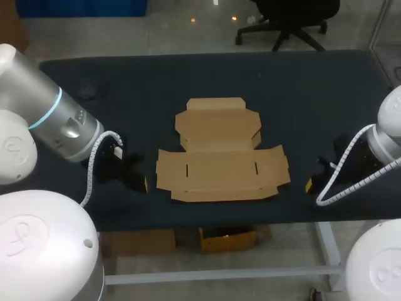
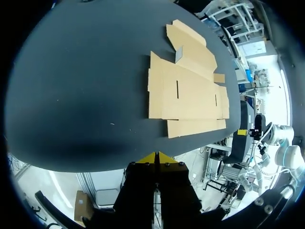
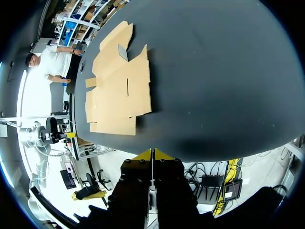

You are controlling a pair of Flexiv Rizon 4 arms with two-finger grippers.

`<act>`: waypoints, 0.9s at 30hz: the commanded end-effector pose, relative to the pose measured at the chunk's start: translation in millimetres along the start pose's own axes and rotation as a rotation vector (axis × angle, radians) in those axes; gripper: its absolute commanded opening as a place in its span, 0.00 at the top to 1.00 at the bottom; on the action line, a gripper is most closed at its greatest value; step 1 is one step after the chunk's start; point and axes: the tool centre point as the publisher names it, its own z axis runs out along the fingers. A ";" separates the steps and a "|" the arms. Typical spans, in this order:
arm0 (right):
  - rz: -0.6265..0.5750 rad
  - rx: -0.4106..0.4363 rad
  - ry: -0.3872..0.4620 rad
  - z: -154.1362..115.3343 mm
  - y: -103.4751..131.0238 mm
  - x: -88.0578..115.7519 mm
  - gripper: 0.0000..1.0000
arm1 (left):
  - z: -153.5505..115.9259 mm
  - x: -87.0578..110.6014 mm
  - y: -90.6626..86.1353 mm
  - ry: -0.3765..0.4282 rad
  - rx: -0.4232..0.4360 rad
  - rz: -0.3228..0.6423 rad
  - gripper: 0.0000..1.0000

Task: Assemble the packaging by folding the flat box into shape, placing the metal phone stand inside, and closing the box properly

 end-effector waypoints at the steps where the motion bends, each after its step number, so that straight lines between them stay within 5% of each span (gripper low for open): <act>1: -0.004 -0.004 0.026 8.1 -1.9 -7.1 1.00 | 14.1 -2.6 -4.0 0.013 -0.013 -0.007 1.00; 27: 0.033 0.024 0.051 54.2 12.7 -7.8 1.00 | 59.3 -0.9 -11.2 0.076 -0.050 -0.042 1.00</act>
